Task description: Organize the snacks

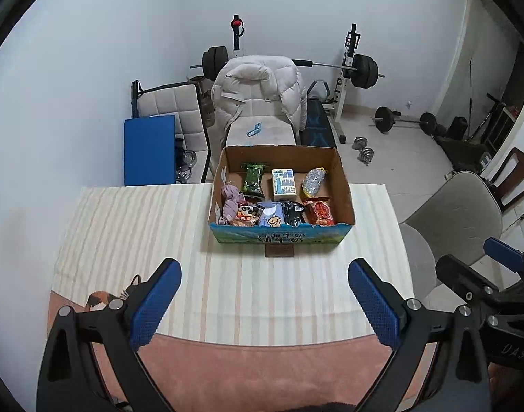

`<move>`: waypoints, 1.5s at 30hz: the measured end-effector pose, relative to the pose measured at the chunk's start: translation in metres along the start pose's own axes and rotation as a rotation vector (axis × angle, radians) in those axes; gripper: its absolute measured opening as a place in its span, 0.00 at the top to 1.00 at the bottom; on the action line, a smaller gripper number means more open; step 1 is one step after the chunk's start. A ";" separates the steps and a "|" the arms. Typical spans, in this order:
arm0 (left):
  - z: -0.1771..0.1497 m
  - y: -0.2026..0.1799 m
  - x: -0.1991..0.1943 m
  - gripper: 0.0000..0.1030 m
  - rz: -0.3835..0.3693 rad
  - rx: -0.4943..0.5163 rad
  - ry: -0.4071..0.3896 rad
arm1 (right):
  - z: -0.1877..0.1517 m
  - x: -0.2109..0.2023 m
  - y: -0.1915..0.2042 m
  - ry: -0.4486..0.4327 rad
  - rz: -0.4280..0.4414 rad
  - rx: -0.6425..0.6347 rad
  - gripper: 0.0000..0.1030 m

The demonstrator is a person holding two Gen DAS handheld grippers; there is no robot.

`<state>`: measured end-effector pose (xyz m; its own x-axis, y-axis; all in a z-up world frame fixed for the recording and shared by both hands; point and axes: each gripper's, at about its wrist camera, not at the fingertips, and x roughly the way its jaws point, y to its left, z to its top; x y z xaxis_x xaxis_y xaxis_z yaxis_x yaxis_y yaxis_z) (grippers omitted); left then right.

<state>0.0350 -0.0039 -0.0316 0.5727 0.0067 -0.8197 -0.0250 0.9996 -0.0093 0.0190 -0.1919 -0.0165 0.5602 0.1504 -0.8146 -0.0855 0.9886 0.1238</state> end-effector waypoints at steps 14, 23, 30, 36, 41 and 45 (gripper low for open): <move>-0.003 0.000 -0.036 0.03 0.024 0.001 -0.079 | 0.004 -0.048 0.007 -0.086 -0.052 -0.016 0.00; 0.001 0.003 -0.035 0.03 0.059 -0.016 -0.129 | 0.016 -0.050 0.006 -0.112 -0.076 -0.005 0.00; 0.003 0.004 -0.038 0.00 0.064 -0.019 -0.145 | 0.022 -0.050 0.007 -0.121 -0.089 -0.004 0.00; 0.004 0.005 -0.038 0.00 0.060 -0.020 -0.148 | 0.022 -0.047 0.010 -0.129 -0.106 -0.008 0.00; 0.004 0.007 -0.040 0.00 0.059 -0.021 -0.158 | 0.021 -0.050 0.012 -0.134 -0.117 -0.006 0.00; 0.005 0.009 -0.040 0.00 0.057 -0.021 -0.162 | 0.021 -0.049 0.012 -0.134 -0.114 -0.004 0.00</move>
<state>0.0158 0.0051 0.0043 0.6942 0.0692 -0.7164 -0.0775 0.9968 0.0212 0.0080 -0.1877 0.0365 0.6709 0.0364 -0.7406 -0.0184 0.9993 0.0324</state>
